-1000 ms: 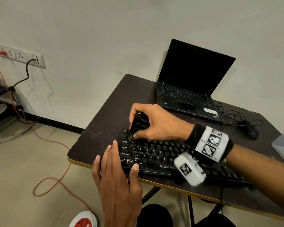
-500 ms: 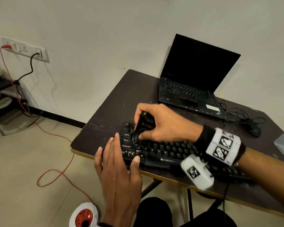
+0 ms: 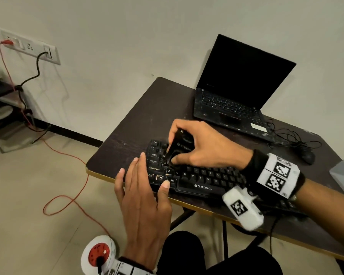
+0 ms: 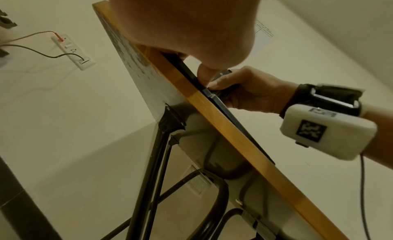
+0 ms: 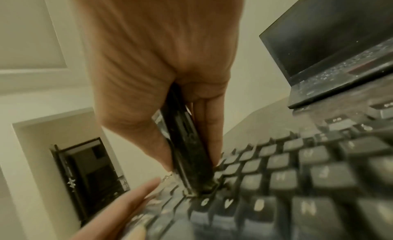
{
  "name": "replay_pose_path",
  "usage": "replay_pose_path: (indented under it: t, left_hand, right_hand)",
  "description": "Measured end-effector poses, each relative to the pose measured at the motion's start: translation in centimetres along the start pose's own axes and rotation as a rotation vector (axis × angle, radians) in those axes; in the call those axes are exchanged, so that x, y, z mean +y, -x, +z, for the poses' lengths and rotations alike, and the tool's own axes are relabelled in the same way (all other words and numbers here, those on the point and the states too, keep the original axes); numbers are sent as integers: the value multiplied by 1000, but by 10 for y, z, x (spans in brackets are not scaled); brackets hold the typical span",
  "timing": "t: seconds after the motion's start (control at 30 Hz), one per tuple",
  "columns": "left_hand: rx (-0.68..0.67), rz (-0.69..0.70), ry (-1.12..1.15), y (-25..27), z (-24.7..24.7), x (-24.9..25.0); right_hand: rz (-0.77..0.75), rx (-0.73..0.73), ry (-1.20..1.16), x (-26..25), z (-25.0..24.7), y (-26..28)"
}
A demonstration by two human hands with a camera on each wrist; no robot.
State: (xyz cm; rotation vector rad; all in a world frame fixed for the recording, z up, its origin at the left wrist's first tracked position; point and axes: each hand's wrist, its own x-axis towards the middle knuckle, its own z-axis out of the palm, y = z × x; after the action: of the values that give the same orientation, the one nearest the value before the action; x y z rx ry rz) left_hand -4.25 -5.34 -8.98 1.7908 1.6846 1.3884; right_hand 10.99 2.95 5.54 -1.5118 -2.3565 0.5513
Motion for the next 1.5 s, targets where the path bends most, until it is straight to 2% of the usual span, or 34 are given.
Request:
replay_pose_path:
  t: [0.13, 0.23, 0.27, 0.37, 0.5, 0.67, 0.8, 0.93, 1.1, 1.2, 1.23, 1.37, 1.5]
  left_hand:
    - [-5, 9, -11, 2, -1, 1]
    - [5, 8, -1, 1, -1, 1]
    - [7, 5, -4, 1, 0, 1]
    - [2, 7, -10, 2, 0, 0]
    - [4, 5, 0, 1, 0, 2]
    - [4, 4, 9, 2, -2, 1]
    - [67, 23, 81, 0, -5, 2]
    - [112, 30, 106, 1, -5, 0]
    - [125, 37, 164, -2, -5, -1]
    - [123, 35, 161, -1, -6, -2]
    - [118, 32, 161, -1, -6, -1]
    - [106, 15, 150, -3, -7, 2]
    - [96, 7, 134, -1, -9, 3]
  right_hand:
    - [123, 104, 31, 11, -12, -4]
    - [44, -12, -49, 11, -5, 6]
    - [54, -9, -41, 11, -6, 6]
    - [152, 105, 19, 17, -16, 3]
    - [30, -31, -25, 9, -7, 15]
    - [100, 84, 48, 14, -18, 7]
    - [-41, -83, -24, -1, -2, 17]
    - [44, 40, -8, 6, -12, 0]
    - [-93, -62, -49, -16, 8, 0]
    - [-3, 66, 29, -10, -1, -19]
    - [-5, 71, 24, -9, -2, -21]
    - [-95, -74, -1, -14, 7, -15]
    - [6, 22, -12, -4, -3, -24]
